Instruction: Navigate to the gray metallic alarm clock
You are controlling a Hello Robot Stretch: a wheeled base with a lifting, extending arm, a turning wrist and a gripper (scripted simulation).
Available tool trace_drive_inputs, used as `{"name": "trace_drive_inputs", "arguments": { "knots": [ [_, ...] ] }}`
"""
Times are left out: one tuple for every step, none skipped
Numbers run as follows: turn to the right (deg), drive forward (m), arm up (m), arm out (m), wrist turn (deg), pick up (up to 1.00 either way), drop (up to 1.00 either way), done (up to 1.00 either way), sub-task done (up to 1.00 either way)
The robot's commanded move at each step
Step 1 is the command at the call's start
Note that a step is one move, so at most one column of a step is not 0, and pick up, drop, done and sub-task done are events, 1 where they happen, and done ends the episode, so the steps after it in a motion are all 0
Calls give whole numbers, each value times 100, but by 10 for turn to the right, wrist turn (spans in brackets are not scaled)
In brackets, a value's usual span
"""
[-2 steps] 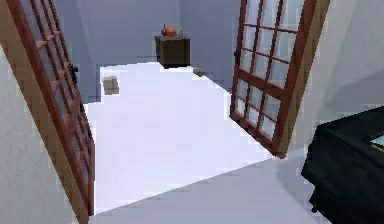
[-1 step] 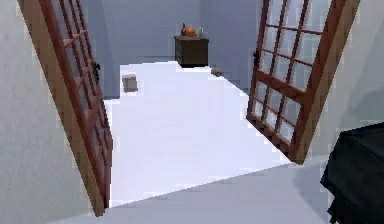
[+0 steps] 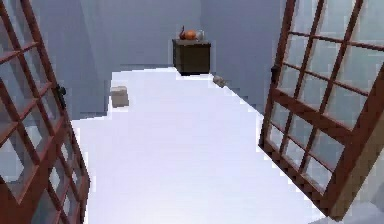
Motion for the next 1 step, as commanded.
{"name": "trace_drive_inputs", "arguments": {
  "knots": [
    [0, 100, 0, 0, 0, 0, 0, 0, 0]
  ]
}}
